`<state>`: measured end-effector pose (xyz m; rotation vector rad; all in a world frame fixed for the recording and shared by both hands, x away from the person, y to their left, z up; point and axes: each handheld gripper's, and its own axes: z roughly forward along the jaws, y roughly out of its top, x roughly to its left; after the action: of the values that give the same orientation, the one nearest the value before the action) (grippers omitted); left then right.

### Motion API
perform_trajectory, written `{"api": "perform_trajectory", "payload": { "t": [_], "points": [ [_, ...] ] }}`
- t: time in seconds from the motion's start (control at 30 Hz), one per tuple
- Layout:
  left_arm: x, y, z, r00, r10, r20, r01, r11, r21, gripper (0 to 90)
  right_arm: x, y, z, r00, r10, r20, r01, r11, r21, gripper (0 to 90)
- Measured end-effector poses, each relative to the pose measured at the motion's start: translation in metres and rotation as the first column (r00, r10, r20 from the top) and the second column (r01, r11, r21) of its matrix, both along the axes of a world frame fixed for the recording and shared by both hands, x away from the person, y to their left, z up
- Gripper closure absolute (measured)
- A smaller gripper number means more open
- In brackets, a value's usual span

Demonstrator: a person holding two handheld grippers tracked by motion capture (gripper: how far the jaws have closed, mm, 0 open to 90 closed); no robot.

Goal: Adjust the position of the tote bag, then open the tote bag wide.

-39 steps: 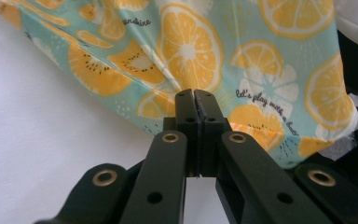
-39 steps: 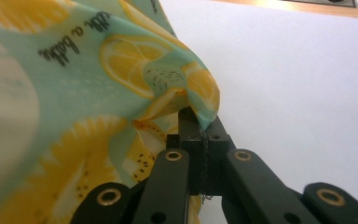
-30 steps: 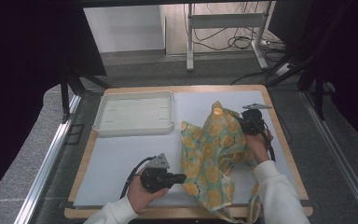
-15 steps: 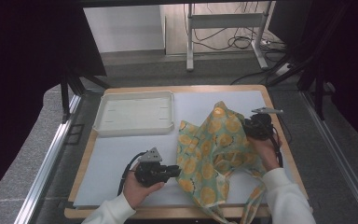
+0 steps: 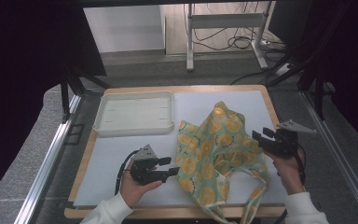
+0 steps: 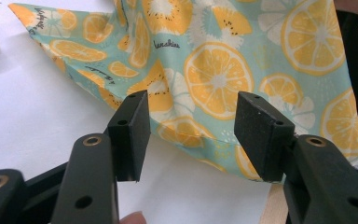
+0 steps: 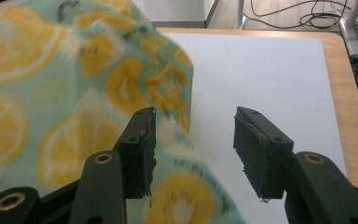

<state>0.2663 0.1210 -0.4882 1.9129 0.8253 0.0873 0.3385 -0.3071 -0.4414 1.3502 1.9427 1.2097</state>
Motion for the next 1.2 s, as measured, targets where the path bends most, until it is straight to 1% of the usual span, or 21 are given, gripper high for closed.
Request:
{"api": "perform_trajectory", "payload": {
  "t": [0.07,0.13,0.27,0.43,0.5,0.63,0.67,0.73,0.9,1.03,1.17,1.2],
  "points": [
    [-0.001,-0.002,0.001,1.0,-0.008,-0.002,0.008,1.0,-0.001,45.6,-0.009,-0.002,-0.004,1.0,0.006,-0.001,-0.006,1.0,-0.004,47.9],
    [-0.003,-0.003,0.003,0.9999,-0.017,0.004,0.017,0.9999,0.004,45.5,-0.018,-0.005,-0.009,0.9999,0.012,-0.005,-0.012,1.0,0.001,47.8],
    [-0.011,-0.009,0.01,0.9988,-0.034,0.036,0.034,0.9993,0.014,44.7,-0.031,-0.01,-0.02,0.9989,0.016,-0.043,-0.017,1.0,-0.022,46.9],
    [-0.018,-0.016,0.012,0.9964,-0.058,0.061,0.056,0.9976,0.04,43.4,-0.035,-0.014,-0.022,0.9986,0.013,-0.051,-0.014,1.0,-0.016,46.7],
    [-0.019,-0.02,0.011,0.9959,-0.068,0.059,0.065,0.9966,0.052,42.4,-0.036,-0.015,-0.024,0.9984,0.014,-0.055,-0.015,1.0,-0.013,46.6],
    [-0.02,-0.027,0.01,0.9955,-0.086,0.04,0.083,0.994,0.071,39.2,-0.037,-0.015,-0.03,0.9974,0.018,-0.069,-0.02,1.0,-0.021,46.3],
    [-0.02,-0.029,0.01,0.9952,-0.093,0.031,0.09,0.9929,0.077,37.1,-0.038,-0.016,-0.033,0.9968,0.019,-0.078,-0.021,1.0,-0.023,46.1],
    [-0.021,-0.033,0.01,0.9947,-0.099,0.028,0.096,0.9918,0.084,36.4,-0.038,-0.016,-0.034,0.9967,0.019,-0.079,-0.02,1.0,-0.024,46.1],
    [-0.025,-0.045,0.016,0.9944,-0.098,0.04,0.094,0.9913,0.092,30.7,-0.04,-0.019,-0.039,0.9958,0.016,-0.09,-0.018,1.0,-0.018,45.8],
    [-0.032,-0.06,0.021,0.9933,-0.103,0.051,0.097,0.9886,0.115,24.2,-0.043,-0.02,-0.043,0.9946,0.021,-0.102,-0.023,0.999,-0.024,45.5],
    [-0.037,-0.077,0.024,0.9949,-0.082,0.058,0.074,0.9879,0.137,13.3,-0.044,-0.021,-0.047,0.9938,0.026,-0.108,-0.029,0.999,-0.028,45.5],
    [-0.037,-0.082,0.023,0.9961,-0.069,0.055,0.061,0.9882,0.141,7.7,-0.045,-0.021,-0.048,0.9934,0.025,-0.112,-0.027,0.999,-0.024,45.6]
  ]
}}
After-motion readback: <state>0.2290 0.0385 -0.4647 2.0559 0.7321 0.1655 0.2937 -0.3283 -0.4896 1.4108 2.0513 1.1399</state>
